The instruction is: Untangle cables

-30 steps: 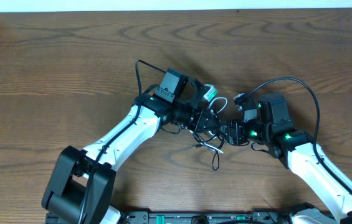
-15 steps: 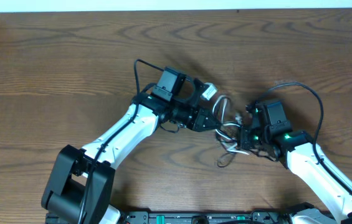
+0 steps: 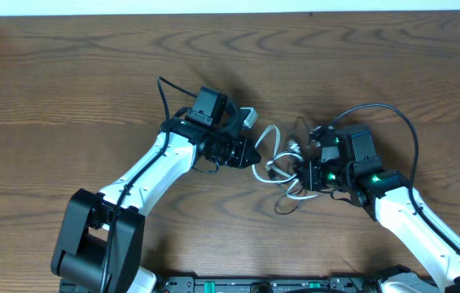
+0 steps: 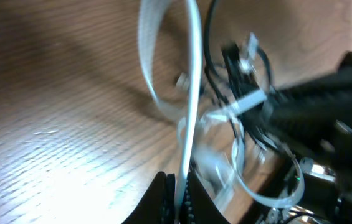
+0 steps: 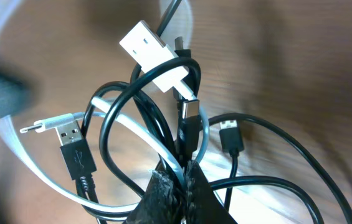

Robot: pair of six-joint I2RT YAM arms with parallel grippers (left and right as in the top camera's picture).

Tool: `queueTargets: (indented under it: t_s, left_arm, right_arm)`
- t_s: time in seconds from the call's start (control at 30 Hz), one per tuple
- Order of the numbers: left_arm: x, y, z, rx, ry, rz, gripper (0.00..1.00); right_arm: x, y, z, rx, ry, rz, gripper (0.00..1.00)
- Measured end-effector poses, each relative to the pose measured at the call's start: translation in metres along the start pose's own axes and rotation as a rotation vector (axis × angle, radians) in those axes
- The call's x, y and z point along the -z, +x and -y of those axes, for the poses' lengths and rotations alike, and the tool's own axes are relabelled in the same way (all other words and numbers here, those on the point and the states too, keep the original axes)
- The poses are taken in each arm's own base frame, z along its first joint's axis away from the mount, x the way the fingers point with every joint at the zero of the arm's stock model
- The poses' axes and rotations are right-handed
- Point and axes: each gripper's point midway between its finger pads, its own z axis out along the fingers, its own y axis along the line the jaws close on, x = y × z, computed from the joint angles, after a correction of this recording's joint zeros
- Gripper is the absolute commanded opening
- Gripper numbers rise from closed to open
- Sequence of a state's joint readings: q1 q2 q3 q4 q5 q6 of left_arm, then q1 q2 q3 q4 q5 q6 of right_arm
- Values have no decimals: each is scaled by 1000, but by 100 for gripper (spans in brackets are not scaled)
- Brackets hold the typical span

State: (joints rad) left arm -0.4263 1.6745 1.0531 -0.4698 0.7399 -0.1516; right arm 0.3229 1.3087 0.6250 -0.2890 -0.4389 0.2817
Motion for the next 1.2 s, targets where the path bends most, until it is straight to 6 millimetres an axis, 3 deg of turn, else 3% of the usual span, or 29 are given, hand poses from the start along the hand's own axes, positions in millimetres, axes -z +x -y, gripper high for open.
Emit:
queueTargets:
  t_s: [0.2,0.27,0.57,0.73,0.83,0.93,1.2]
  left_arm:
    - [0,0,-3,2,-20,3,17]
    - [0,0,-1,2,-7,0,17]
    - [10,-9,19,-52,64,44,45]
    - [28,-22,38,-138,90,126,45]
    - [31,-24,40,-146,85,139,44]
    - [30,-23,39,-144,77,138,39]
    - [11,-9,57,-202,53,90,39]
  right_arm:
    - [2,4,-28,81,-163,-25,1]
    - [3,5,-30,88,-175,-27,1]
    - [3,5,-32,99,-189,-28,1]
    - [3,5,-32,99,-189,-27,1]
    - [3,5,-32,99,-189,-27,1]
    - [3,5,-32,99,-189,-27,1]
    - [3,5,-32,99,-189,-27,1]
